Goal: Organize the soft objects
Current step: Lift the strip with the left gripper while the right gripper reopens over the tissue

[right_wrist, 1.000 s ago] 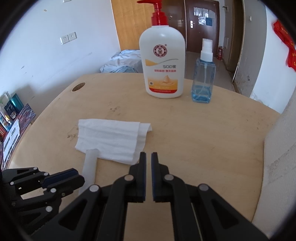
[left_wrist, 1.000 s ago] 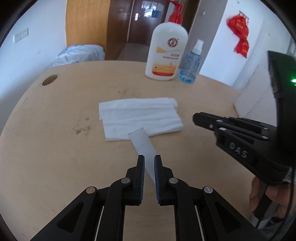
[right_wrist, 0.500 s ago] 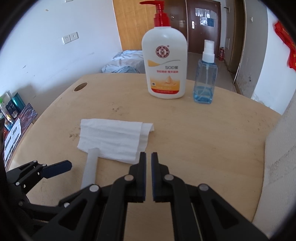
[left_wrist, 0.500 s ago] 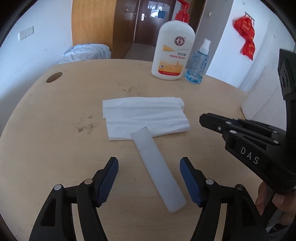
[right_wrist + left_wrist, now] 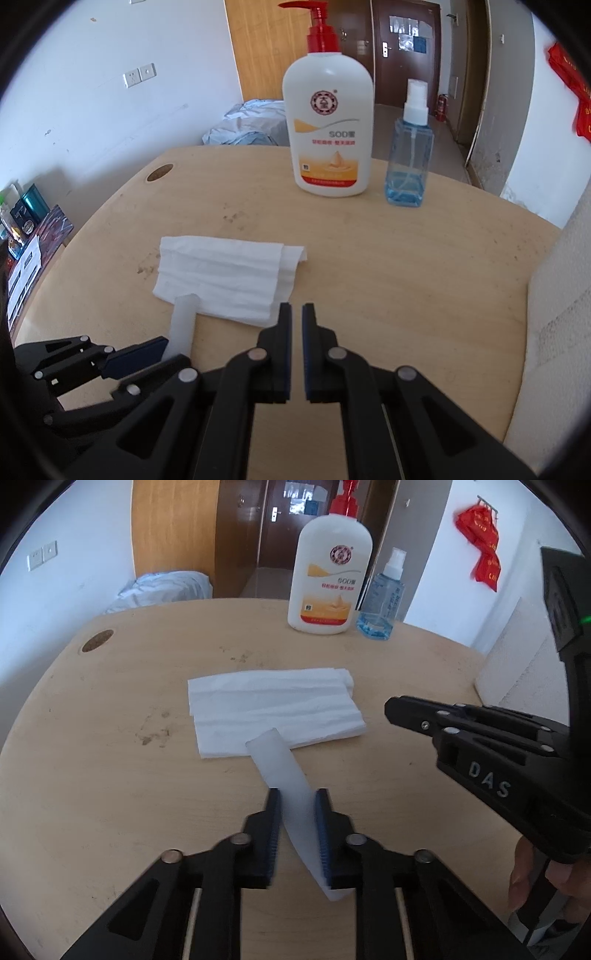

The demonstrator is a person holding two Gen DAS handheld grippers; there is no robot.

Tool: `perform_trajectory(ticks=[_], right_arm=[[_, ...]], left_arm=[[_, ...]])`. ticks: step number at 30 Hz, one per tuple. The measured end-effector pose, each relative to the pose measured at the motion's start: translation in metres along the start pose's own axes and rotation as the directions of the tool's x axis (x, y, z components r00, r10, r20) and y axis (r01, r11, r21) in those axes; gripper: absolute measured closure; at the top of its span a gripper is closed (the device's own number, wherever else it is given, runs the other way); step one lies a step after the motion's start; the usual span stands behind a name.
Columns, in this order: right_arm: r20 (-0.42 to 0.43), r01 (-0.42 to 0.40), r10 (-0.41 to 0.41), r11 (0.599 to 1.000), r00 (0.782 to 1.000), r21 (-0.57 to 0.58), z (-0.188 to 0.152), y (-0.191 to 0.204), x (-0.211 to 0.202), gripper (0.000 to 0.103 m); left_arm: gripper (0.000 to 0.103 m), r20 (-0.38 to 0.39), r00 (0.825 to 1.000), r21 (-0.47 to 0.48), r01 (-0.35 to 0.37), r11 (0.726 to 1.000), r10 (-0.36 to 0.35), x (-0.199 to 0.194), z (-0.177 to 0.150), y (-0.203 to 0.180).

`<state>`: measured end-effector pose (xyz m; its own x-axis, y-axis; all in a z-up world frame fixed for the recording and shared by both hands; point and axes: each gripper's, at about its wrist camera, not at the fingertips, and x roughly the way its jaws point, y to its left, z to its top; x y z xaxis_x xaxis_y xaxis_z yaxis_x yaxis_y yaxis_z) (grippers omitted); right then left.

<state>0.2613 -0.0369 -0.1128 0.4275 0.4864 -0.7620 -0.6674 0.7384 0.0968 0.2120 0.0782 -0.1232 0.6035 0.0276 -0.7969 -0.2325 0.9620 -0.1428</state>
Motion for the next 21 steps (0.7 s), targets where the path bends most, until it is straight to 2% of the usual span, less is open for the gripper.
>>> perform_trajectory(ticks=[6,14,21], right_arm=[[-0.006,-0.004,0.004,1.0,1.0,-0.005,-0.001,0.002,0.001,0.096],[-0.015,-0.032,0.032,0.999,0.999,-0.023,-0.001,0.011,0.006,0.096],[-0.029,-0.082,0.081,0.996,0.996,-0.04,0.002,0.022,0.013,0.096]], left_arm=[[0.097,0.006,0.999,-0.008,0.032,0.999,-0.032,-0.005,0.0,0.004],[0.097,0.065,0.997,-0.028,0.037,0.999,-0.035,-0.027,0.001,0.019],[0.097,0.114,0.993,-0.062,0.01,0.998,-0.003,-0.046,0.003,0.043]])
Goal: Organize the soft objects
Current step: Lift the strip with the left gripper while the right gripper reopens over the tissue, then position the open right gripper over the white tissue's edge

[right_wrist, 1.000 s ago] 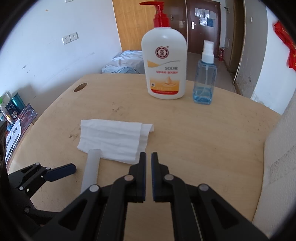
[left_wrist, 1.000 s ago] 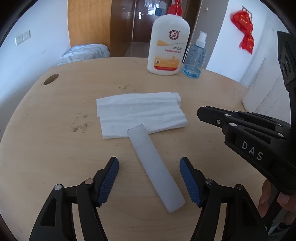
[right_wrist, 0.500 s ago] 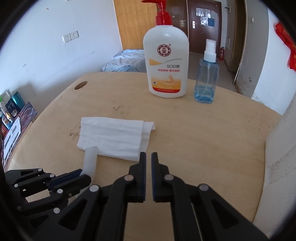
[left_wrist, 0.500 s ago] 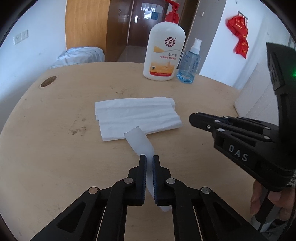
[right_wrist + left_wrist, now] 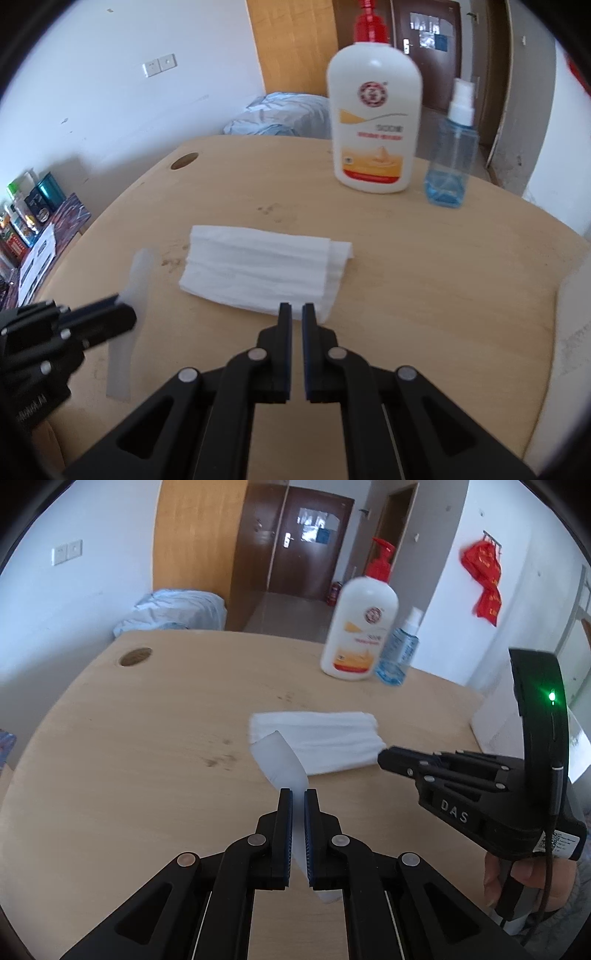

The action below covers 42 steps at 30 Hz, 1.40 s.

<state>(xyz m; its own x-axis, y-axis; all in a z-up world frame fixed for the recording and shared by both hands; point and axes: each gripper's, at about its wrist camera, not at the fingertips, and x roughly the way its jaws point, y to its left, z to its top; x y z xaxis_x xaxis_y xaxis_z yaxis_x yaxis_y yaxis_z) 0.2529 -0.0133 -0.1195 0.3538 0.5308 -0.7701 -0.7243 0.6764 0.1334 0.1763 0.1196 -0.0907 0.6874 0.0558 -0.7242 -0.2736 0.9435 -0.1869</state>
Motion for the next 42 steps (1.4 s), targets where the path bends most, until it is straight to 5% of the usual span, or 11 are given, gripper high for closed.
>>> perform_trajectory(ticks=[8,10,12,15,17,34,42], right_arm=[[-0.011,-0.003,0.003,0.999,1.0,-0.045,0.003,0.015,0.009,0.093],[-0.008,0.005,-0.006,0.998,1.0,-0.056,0.004,0.018,0.01,0.077],[0.013,0.014,-0.013,0.998,1.0,-0.064,0.004,0.02,0.007,0.048],[0.062,0.025,-0.02,0.996,0.998,-0.081,0.006,0.024,-0.002,0.03],[0.075,0.027,-0.021,0.997,0.997,-0.075,0.008,0.024,-0.003,0.028],[0.025,0.062,-0.06,0.991,0.998,-0.115,0.016,0.034,0.027,0.028],[0.006,0.052,-0.052,0.992,0.999,-0.112,0.013,0.03,0.033,0.072]], left_arm=[[0.097,0.039,0.999,-0.024,-0.013,1.0,0.014,-0.01,0.007,0.019],[0.097,0.042,0.999,-0.023,-0.011,1.0,0.012,-0.011,0.007,0.02],[0.097,0.044,0.999,-0.02,-0.012,1.0,0.013,-0.012,0.007,0.022],[0.097,0.048,0.999,-0.03,-0.009,1.0,0.01,-0.014,0.007,0.026],[0.097,0.05,0.999,-0.034,-0.009,0.999,0.01,-0.014,0.008,0.028],[0.097,0.053,0.999,-0.036,-0.01,0.999,0.011,-0.015,0.008,0.036],[0.097,0.046,0.999,-0.032,-0.008,0.999,0.009,-0.013,0.006,0.035]])
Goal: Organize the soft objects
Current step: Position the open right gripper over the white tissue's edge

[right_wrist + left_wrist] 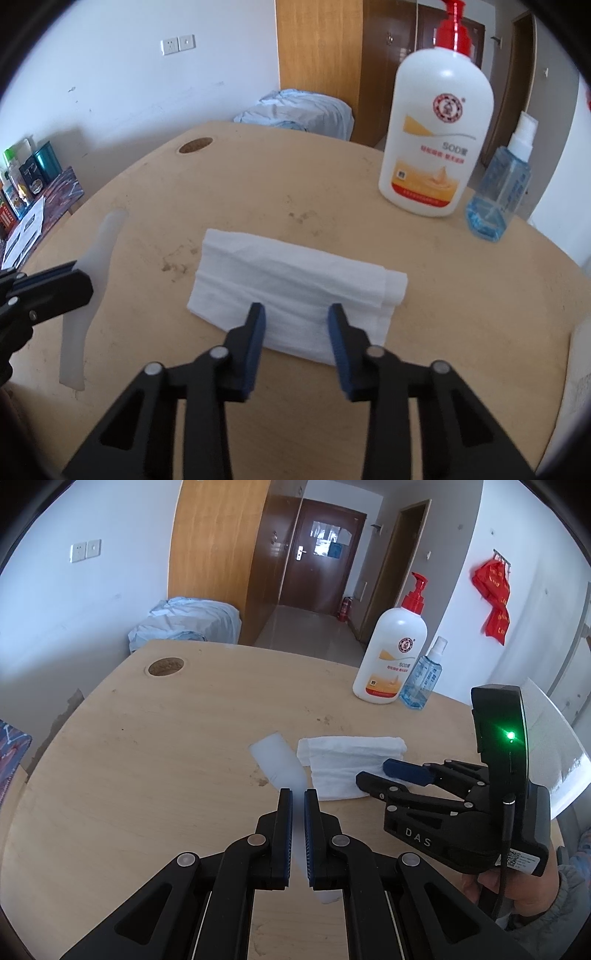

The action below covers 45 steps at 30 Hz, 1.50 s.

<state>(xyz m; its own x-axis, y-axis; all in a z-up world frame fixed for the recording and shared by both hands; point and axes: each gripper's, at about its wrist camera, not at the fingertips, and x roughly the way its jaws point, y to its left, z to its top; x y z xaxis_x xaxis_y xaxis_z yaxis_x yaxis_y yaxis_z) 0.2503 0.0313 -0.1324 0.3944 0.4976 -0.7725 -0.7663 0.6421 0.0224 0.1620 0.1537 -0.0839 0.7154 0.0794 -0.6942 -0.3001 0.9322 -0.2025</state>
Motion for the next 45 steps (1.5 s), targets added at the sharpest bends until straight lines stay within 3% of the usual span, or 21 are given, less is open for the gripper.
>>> perform_trajectory(ticks=[2,5,20,22,24,26,27,33,45], right_arm=[[-0.002,-0.005,0.005,1.0,1.0,0.001,0.001,0.0,-0.001,0.087],[0.005,0.016,-0.015,1.0,1.0,-0.025,0.0,0.005,-0.001,0.094],[0.045,-0.053,0.053,0.999,0.998,-0.007,0.006,0.009,-0.02,0.096],[0.029,-0.028,0.029,0.999,0.999,-0.03,0.008,0.013,-0.016,0.089],[0.02,-0.021,0.022,0.998,1.0,-0.051,0.007,0.018,-0.012,0.062],[0.019,-0.016,0.017,0.997,1.0,-0.072,0.007,0.023,-0.008,0.04],[0.029,-0.008,0.01,0.997,1.0,-0.082,0.007,0.025,-0.009,0.036],[0.027,-0.013,0.016,0.995,0.999,-0.101,0.012,0.028,0.0,0.028],[-0.024,-0.015,0.013,0.995,1.0,-0.094,0.011,0.026,0.016,0.028]], left_arm=[[0.097,0.003,1.0,-0.004,-0.002,1.0,0.002,-0.001,0.0,0.0],[0.097,0.004,1.0,-0.006,-0.003,1.0,0.003,0.0,0.001,0.001],[0.097,0.017,1.0,-0.007,-0.007,1.0,0.008,-0.003,0.003,0.002],[0.097,0.018,1.0,-0.008,-0.006,1.0,0.006,-0.004,0.002,0.003],[0.097,0.02,1.0,-0.008,-0.008,1.0,0.008,-0.005,0.003,0.005],[0.097,0.021,1.0,-0.011,-0.007,1.0,0.007,-0.006,0.003,0.007],[0.097,0.021,1.0,-0.012,-0.008,1.0,0.009,-0.007,0.003,0.008],[0.097,0.023,1.0,-0.023,-0.011,1.0,0.012,-0.009,0.003,0.016],[0.097,0.027,1.0,-0.029,-0.008,1.0,0.009,-0.011,0.004,0.023]])
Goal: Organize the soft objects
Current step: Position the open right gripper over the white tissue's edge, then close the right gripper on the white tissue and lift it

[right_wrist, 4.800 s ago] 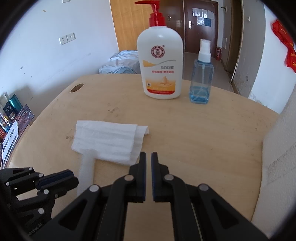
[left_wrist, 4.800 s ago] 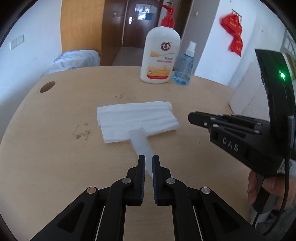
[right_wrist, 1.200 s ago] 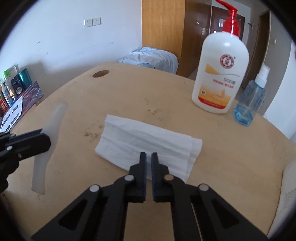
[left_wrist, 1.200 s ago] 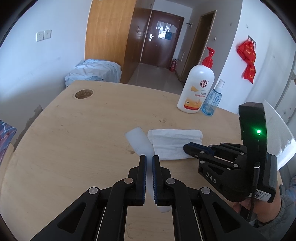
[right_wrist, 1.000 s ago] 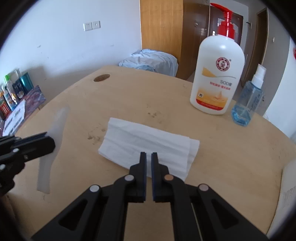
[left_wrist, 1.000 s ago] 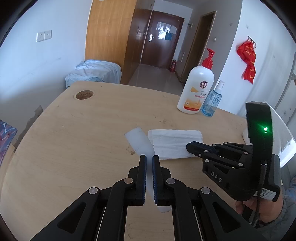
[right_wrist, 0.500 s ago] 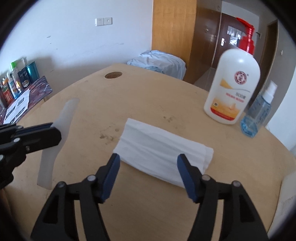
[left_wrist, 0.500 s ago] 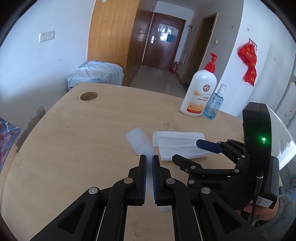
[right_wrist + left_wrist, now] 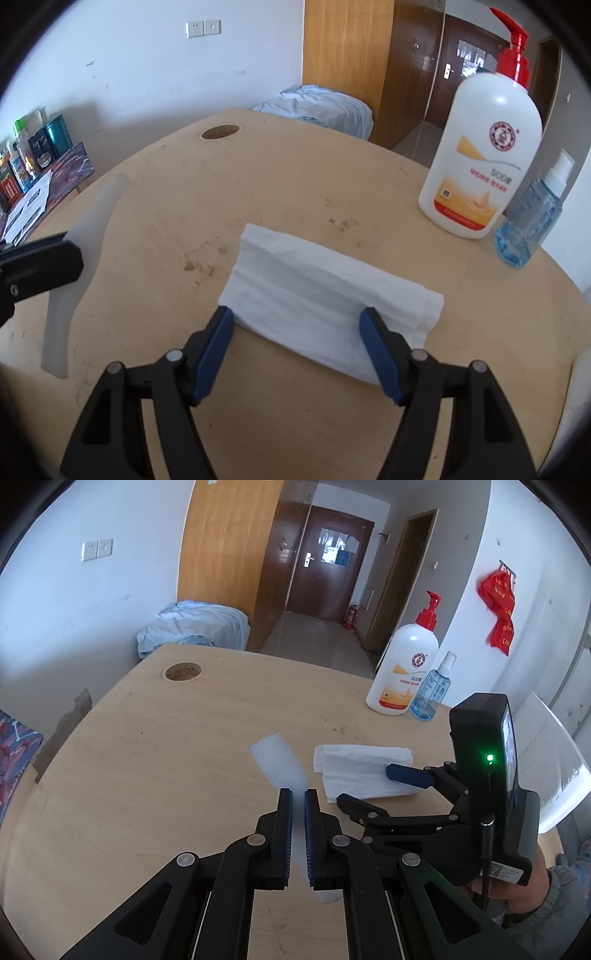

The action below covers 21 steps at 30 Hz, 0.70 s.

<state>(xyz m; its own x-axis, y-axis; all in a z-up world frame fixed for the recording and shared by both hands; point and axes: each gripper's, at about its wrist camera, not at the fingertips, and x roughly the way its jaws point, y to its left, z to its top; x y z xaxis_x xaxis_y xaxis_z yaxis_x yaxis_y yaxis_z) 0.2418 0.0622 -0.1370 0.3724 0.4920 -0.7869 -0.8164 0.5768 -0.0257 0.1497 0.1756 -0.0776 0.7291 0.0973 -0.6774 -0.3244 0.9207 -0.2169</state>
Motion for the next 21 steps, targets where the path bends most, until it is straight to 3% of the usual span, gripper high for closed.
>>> perform_trajectory(ticks=[10,13,16,18,21], right_arm=[[-0.011,0.016,-0.016,1.0,1.0,0.022,-0.001,-0.003,-0.002,0.03],[-0.009,0.036,-0.036,0.998,0.999,0.042,-0.001,-0.009,-0.004,0.043],[-0.009,0.062,-0.061,0.996,0.998,0.07,-0.001,-0.016,-0.006,0.063],[-0.007,0.064,-0.064,0.995,0.998,0.07,-0.002,-0.018,-0.008,0.083],[0.007,0.037,-0.038,0.994,0.999,0.099,-0.002,-0.021,-0.011,0.09]], left_arm=[[0.096,0.003,1.0,0.0,-0.005,1.0,0.005,0.001,-0.001,-0.004],[0.096,0.005,1.0,-0.002,-0.004,1.0,0.004,0.001,-0.001,-0.003],[0.096,0.004,1.0,-0.001,-0.006,1.0,0.006,0.001,-0.001,-0.003],[0.096,0.008,1.0,-0.001,-0.006,1.0,0.006,-0.001,-0.001,-0.003],[0.096,0.011,1.0,-0.002,-0.006,1.0,0.006,-0.002,-0.001,-0.003]])
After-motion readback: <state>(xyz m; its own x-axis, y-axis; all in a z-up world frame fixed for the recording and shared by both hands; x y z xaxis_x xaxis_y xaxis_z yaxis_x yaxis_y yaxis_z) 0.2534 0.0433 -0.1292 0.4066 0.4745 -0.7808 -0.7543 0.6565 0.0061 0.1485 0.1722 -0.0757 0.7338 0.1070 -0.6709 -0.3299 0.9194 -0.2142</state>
